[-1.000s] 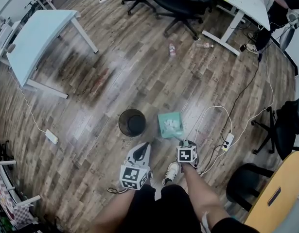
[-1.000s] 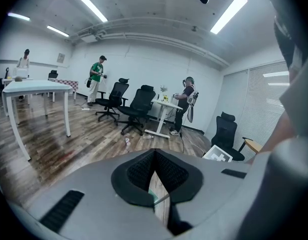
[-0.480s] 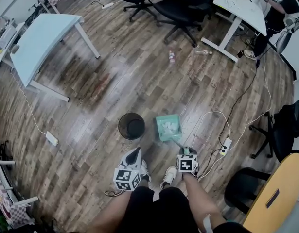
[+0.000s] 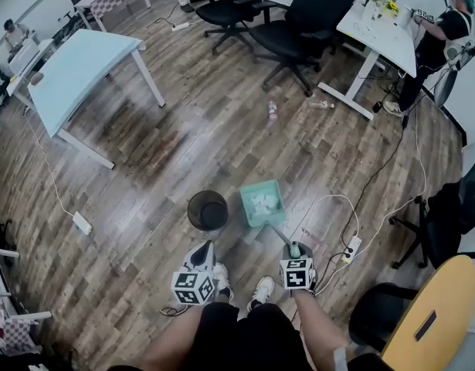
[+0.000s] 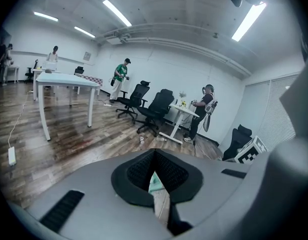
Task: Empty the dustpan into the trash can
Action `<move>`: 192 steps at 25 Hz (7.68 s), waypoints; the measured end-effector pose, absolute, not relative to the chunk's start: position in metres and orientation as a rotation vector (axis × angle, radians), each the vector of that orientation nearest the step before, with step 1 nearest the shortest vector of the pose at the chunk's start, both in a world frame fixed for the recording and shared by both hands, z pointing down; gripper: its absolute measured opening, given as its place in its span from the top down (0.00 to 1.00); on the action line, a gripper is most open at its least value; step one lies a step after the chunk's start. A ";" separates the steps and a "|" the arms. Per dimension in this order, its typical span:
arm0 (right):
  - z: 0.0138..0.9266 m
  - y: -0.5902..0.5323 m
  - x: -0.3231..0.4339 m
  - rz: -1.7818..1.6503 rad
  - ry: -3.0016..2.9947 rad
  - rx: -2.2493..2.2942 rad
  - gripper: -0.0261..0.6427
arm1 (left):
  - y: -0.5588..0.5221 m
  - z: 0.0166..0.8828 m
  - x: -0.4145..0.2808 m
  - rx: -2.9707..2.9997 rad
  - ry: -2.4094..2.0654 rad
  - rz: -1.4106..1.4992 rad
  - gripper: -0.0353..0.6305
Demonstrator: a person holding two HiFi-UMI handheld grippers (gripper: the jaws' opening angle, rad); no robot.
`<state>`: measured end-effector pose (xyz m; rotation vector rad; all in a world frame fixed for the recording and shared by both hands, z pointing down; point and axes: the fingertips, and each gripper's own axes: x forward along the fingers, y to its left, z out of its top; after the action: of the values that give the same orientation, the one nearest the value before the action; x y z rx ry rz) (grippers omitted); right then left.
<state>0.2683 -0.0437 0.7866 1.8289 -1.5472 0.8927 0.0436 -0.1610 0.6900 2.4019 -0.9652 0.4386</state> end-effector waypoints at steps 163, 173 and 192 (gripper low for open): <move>0.749 0.019 0.022 -1.387 -0.947 -0.592 0.81 | -0.093 0.661 -0.152 2.317 -1.312 0.318 0.93; 0.758 0.039 0.004 -1.341 -0.994 -0.646 0.81 | -0.097 0.663 -0.150 2.314 -1.308 0.337 0.93; 0.698 -0.036 -0.001 -0.940 -1.457 -0.131 0.81 | -0.102 0.666 -0.132 2.340 -1.277 0.378 0.93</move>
<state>-0.0013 -0.0362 0.6984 -0.1313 -1.4570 -0.9396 -0.1323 -0.1024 0.6660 2.3402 -1.2770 0.3777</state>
